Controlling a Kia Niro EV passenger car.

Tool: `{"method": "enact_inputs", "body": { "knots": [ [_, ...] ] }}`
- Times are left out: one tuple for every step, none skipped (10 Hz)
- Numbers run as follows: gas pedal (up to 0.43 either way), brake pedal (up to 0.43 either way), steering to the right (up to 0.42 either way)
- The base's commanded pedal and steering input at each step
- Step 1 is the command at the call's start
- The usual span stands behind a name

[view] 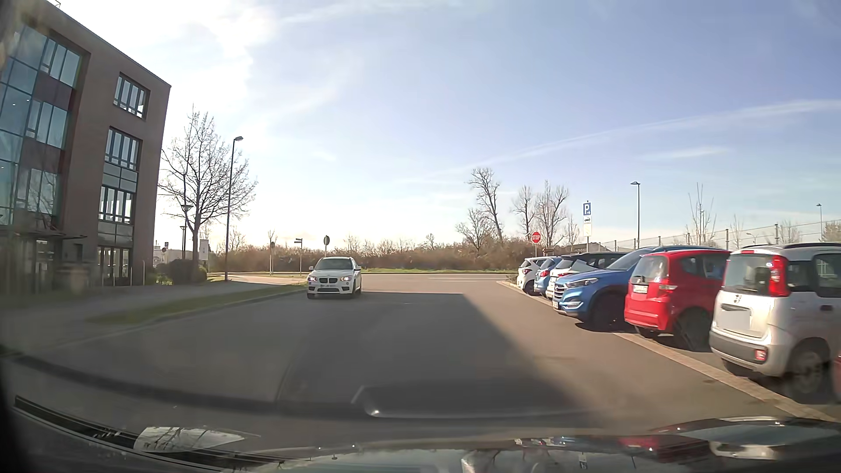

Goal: Follow the waypoints while adhering to traffic rules and regulations

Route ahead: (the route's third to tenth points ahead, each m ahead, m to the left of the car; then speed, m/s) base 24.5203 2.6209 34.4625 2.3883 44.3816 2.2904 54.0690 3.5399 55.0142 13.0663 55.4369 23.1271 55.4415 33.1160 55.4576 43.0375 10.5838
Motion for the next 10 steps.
{"method": "enact_inputs", "body": {
  "knots": [
    [0.039,0.000,-0.005],
    [0.000,0.000,-0.005],
    [0.000,0.000,-0.005],
    [0.000,0.000,-0.005],
    [0.000,0.000,-0.005],
    [0.000,0.000,-0.004],
    [0.000,0.000,-0.005],
    [0.000,0.000,-0.005],
    [0.000,0.000,-0.005],
    [0.000,0.000,-0.004]
  ]
}}
